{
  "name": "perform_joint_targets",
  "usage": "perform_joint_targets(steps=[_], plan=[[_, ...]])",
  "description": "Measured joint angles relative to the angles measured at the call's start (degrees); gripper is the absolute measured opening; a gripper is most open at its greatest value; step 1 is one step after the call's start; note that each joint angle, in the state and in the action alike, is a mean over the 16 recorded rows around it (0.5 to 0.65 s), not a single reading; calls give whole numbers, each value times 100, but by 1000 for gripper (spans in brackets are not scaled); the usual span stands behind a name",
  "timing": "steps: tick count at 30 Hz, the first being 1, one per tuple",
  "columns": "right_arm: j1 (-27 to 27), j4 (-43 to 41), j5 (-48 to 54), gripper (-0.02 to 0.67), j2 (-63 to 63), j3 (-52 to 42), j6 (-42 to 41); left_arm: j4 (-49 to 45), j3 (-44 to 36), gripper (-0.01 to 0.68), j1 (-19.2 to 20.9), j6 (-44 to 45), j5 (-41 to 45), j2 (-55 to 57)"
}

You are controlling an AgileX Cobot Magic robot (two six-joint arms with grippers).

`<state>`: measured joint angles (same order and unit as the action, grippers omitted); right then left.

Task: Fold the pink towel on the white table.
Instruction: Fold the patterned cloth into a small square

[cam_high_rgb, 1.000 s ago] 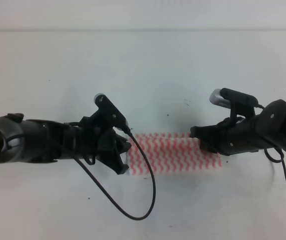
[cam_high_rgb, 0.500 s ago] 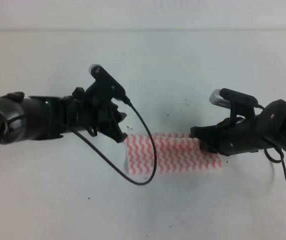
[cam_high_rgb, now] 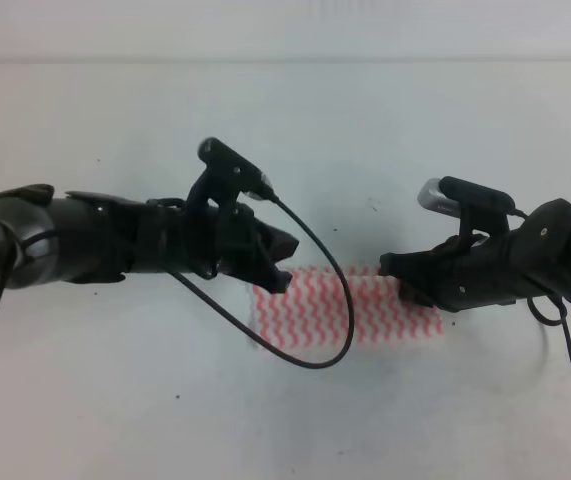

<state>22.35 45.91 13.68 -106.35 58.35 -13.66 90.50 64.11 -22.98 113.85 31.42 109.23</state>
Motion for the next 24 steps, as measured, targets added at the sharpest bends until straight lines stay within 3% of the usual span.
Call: perform_joint_targets(steps=[5, 24], plan=[[0, 0, 12, -17, 0, -1, 0, -245, 0, -4, 0, -218, 47, 218], [1, 0, 58, -17, -12, -1, 1, -333, 10, -4, -1, -21, -36, 403]])
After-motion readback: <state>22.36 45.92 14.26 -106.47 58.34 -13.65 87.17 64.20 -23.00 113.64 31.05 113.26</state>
